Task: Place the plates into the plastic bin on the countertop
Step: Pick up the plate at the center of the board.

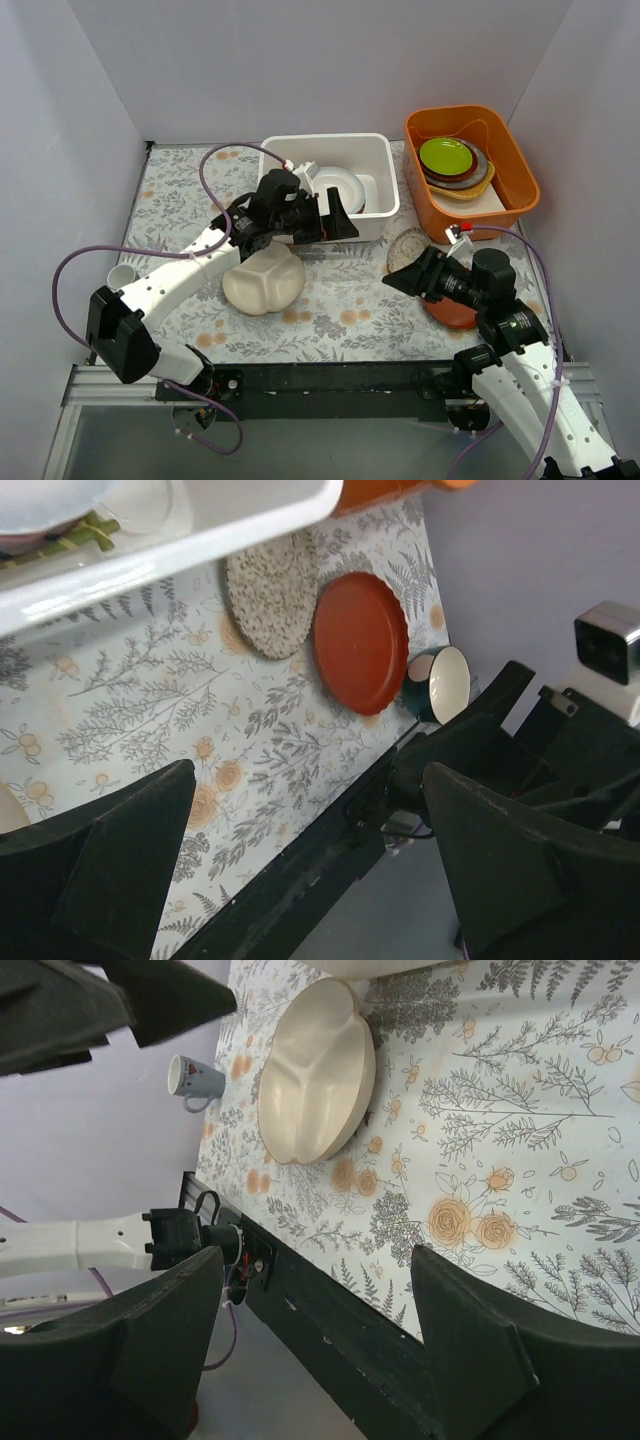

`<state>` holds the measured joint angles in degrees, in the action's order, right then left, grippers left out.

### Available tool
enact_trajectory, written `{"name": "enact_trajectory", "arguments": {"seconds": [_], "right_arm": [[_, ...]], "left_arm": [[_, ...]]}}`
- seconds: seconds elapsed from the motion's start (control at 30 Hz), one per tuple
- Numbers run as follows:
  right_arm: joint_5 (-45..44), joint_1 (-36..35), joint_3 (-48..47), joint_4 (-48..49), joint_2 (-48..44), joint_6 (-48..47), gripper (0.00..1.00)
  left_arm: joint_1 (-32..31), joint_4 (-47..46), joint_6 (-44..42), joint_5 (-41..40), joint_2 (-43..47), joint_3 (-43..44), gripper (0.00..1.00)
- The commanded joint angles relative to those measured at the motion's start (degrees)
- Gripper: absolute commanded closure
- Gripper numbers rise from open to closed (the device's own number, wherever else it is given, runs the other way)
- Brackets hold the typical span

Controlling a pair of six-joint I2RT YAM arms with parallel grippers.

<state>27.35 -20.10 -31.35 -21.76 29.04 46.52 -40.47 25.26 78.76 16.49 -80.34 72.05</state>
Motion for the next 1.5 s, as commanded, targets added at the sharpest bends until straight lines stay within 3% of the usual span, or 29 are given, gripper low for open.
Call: {"name": "enact_trajectory", "arguments": {"seconds": [0.0, 0.47, 0.67, 1.03, 1.3, 1.47], "right_arm": [[-2.8, 0.1, -3.8, -1.6, -1.3, -1.4, 0.17], [-19.9, 0.1, -11.2, -9.3, -11.9, -1.6, 0.20], [-28.7, 0.0, -15.1, -13.5, -15.8, -2.5, 0.22], [-30.4, 0.0, -17.8, -16.8, -15.1, -4.5, 0.22], [-30.9, 0.0, -18.2, -18.0, -15.2, -5.0, 0.22], [-30.3, 0.0, -17.8, -18.0, -14.7, -5.5, 0.22]], "left_arm": [[-3.1, -3.7, 1.9, -1.7, 2.3, -1.5, 0.02], [-11.3, -15.1, 9.0, -2.1, -8.0, -7.4, 0.14], [-15.8, -18.3, 10.7, -2.2, -17.4, -4.5, 0.15], [-20.8, -19.5, 13.2, -1.7, -35.0, 6.6, 0.20], [-21.4, -18.2, 13.7, -2.3, -39.5, 11.8, 0.25], [-21.4, -15.5, 12.2, -4.4, -36.7, 10.2, 0.24]]}}
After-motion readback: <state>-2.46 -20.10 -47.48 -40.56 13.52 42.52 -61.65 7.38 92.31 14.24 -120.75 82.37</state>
